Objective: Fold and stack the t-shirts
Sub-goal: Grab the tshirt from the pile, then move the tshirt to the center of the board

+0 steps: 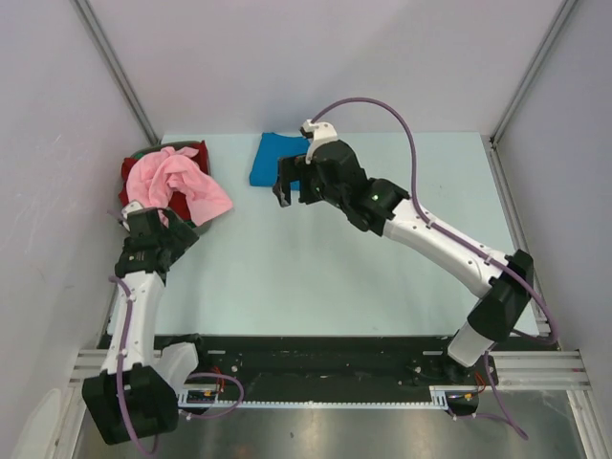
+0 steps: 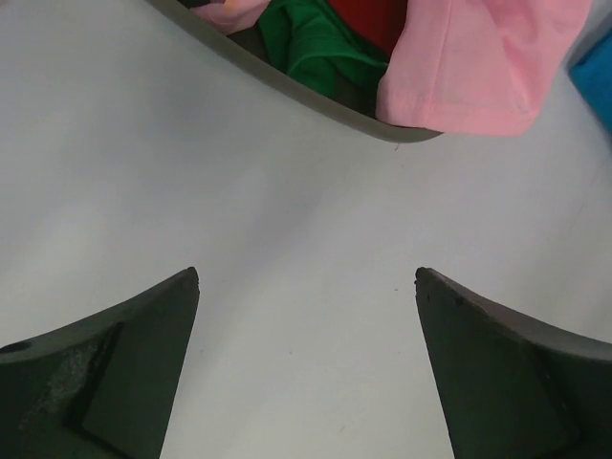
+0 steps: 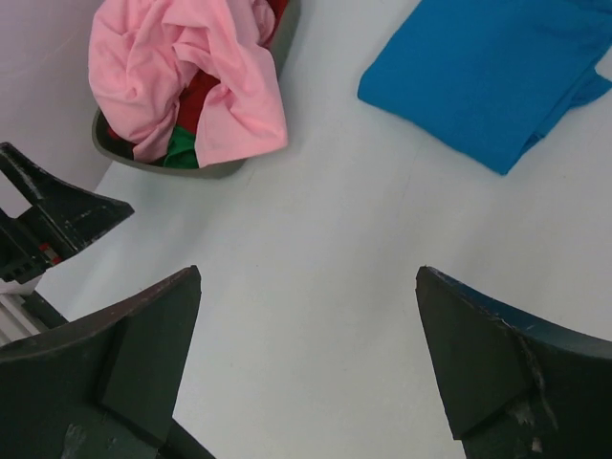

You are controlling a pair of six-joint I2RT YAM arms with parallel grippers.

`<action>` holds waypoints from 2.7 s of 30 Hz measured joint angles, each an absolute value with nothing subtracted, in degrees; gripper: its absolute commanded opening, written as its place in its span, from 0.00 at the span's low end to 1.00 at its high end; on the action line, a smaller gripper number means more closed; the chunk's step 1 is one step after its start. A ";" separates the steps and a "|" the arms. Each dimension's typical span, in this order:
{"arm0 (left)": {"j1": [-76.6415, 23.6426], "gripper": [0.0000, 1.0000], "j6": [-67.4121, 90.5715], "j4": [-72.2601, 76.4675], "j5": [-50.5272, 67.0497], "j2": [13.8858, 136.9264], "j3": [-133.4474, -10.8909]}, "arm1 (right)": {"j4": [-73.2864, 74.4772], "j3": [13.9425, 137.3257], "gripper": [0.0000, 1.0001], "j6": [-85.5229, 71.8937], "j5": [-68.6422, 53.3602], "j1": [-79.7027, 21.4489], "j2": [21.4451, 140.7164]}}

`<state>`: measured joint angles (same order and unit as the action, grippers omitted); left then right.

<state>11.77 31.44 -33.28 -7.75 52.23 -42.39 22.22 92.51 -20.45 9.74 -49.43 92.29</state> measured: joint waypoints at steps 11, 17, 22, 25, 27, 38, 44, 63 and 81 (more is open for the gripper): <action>18.98 1.00 38.04 -26.63 -8.91 62.78 -44.82 | 22.26 101.36 1.00 -19.42 6.13 -49.95 104.47; 19.35 1.00 39.92 -22.74 -15.40 66.46 -50.39 | 19.44 92.82 1.00 -19.38 4.21 -50.96 103.70; 19.42 1.00 41.08 -18.44 -19.14 75.96 -55.94 | 18.76 85.45 1.00 -19.40 3.29 -51.31 102.91; 19.46 1.00 41.34 -17.45 -20.49 81.08 -57.34 | 18.55 83.37 1.00 -19.40 3.11 -51.31 102.43; 19.49 0.98 41.54 -16.64 -20.93 83.99 -58.28 | 18.31 82.54 1.00 -19.35 3.14 -51.27 101.86; 19.49 0.05 42.17 -10.11 -19.64 91.92 -60.75 | 16.71 80.62 1.00 -19.35 2.46 -51.27 100.92; 19.46 0.00 42.09 -8.69 -18.76 92.12 -60.77 | 16.60 79.55 1.00 -19.86 2.09 -51.29 100.92; 11.14 0.00 44.29 -5.74 -4.14 54.02 -47.68 | 18.48 74.00 1.00 -22.26 10.41 -57.84 89.17; -33.43 0.16 37.01 17.34 28.75 72.95 -50.78 | 28.80 70.52 1.00 -25.47 41.36 -54.46 51.59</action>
<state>-33.43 37.01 17.34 28.75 72.95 -50.78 28.80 70.52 -25.47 41.36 -54.46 51.59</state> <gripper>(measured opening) 0.005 0.994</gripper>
